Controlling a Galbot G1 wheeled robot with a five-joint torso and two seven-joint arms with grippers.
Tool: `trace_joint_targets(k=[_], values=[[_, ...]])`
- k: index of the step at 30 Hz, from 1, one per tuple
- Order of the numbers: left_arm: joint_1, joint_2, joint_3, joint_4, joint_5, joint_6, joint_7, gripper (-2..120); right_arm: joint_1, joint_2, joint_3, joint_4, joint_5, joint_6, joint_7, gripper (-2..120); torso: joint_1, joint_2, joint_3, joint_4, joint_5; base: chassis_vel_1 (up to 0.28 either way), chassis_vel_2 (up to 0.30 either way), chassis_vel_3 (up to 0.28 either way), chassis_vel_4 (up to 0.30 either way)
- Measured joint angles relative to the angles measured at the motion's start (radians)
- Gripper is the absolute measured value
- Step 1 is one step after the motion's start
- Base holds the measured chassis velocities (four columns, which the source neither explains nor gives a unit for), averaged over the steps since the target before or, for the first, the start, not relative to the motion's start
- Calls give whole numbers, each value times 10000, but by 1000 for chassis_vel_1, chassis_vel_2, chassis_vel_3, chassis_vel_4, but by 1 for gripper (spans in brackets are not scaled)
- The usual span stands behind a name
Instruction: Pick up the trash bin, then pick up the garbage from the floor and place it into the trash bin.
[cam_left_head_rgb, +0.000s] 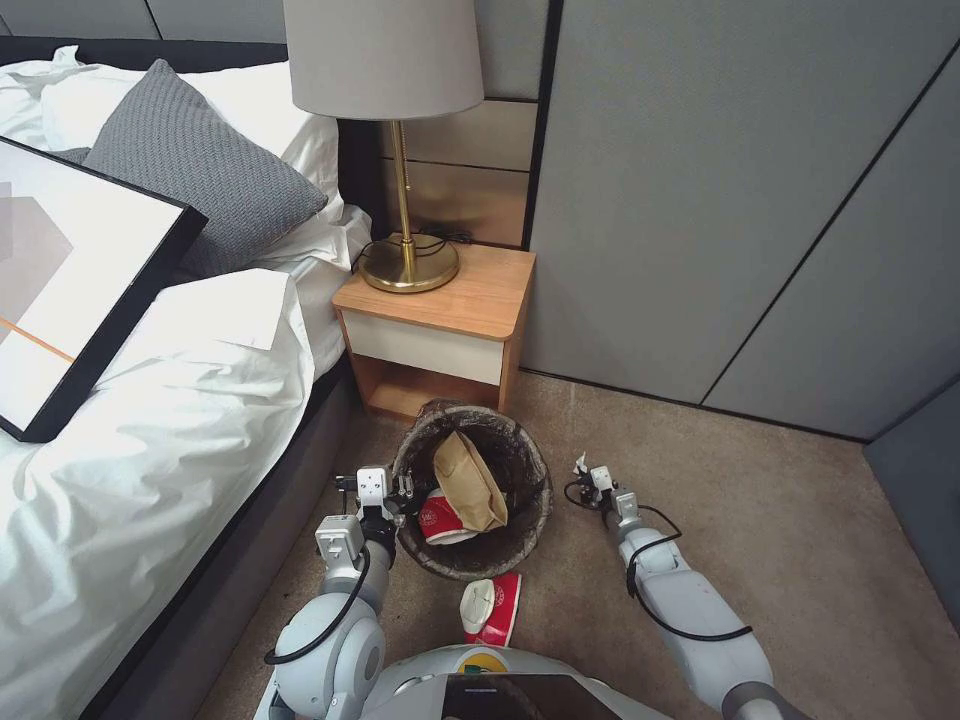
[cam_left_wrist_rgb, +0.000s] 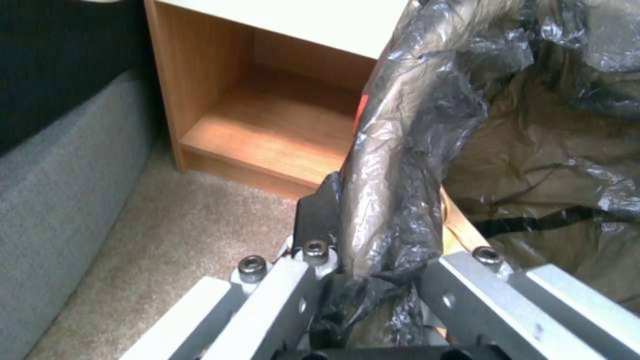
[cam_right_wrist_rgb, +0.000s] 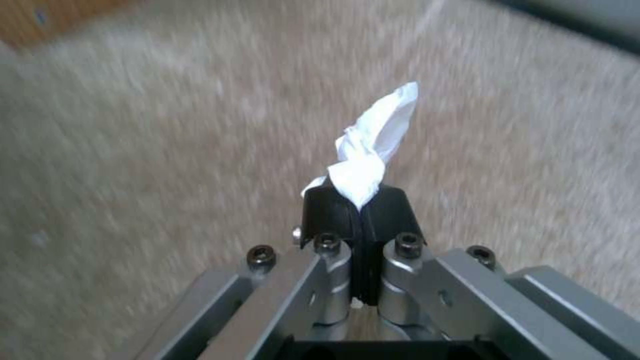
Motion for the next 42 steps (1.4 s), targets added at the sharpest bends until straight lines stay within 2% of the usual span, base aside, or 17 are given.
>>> trace_joint_targets(k=[4,7,8,10,12,14,15,16,17,19,23,28,38,42], values=[[-10,1,6,61,0,0,1,3,-291,-28,290,758,-61,656,19,0,0,0,0,0,-1,0,0,0,0],[-15,-7,28,110,0,0,1,3,-892,-203,644,2535,306,1327,-93,0,0,0,0,1,-1,0,0,0,0],[-15,-7,28,110,0,0,1,3,-892,-203,644,2535,306,1327,-93,0,0,0,0,1,-1,0,0,0,0],[-12,-2,40,118,-3,0,1,3,-1327,-363,822,3821,999,1931,-641,0,0,0,0,-1,-2,0,0,0,0],[4,20,77,118,-63,17,-2,3,-1843,-528,1023,5392,2273,2895,-1884,0,0,1,0,-1,-2,0,0,0,0],[9,30,85,118,-69,22,-2,3,-1954,-558,1054,5745,2535,3036,-2178,0,0,1,0,-3,-1,0,0,0,0],[17,40,107,122,-75,33,0,3,-2278,-666,1110,6851,3233,3285,-3027,0,0,1,-1,0,-3,0,0,0,0],[12,40,103,135,-74,34,0,3,-2556,-770,1113,7694,3654,3329,-3623,0,0,2,-1,2,-6,0,0,0,0],[12,40,103,135,-74,34,0,3,-2556,-770,1113,7694,3654,3329,-3623,0,0,2,-1,2,-6,0,0,0,0],[-7,34,110,146,-71,34,0,3,-3060,-967,969,8997,4103,3248,-4549,0,-1,1,-1,-1,-5,0,0,0,0],[-32,32,126,146,-71,36,5,3,-3630,-1186,458,9849,4009,3128,-5030,0,-1,1,-1,2,-2,0,0,0,0],[-60,44,128,143,-82,36,7,3,-4164,-1425,-333,9721,3362,3260,-5218,0,0,1,0,0,-1,0,0,0,0],[-87,39,159,133,-89,33,10,3,-4577,-1582,-834,8937,2564,3642,-5279,-1,0,1,0,0,-1,0,0,0,0],[-93,37,159,120,-89,32,11,3,-4633,-1548,-837,8782,2362,3695,-5345,11,-1,1,0,0,-1,0,0,0,0]])
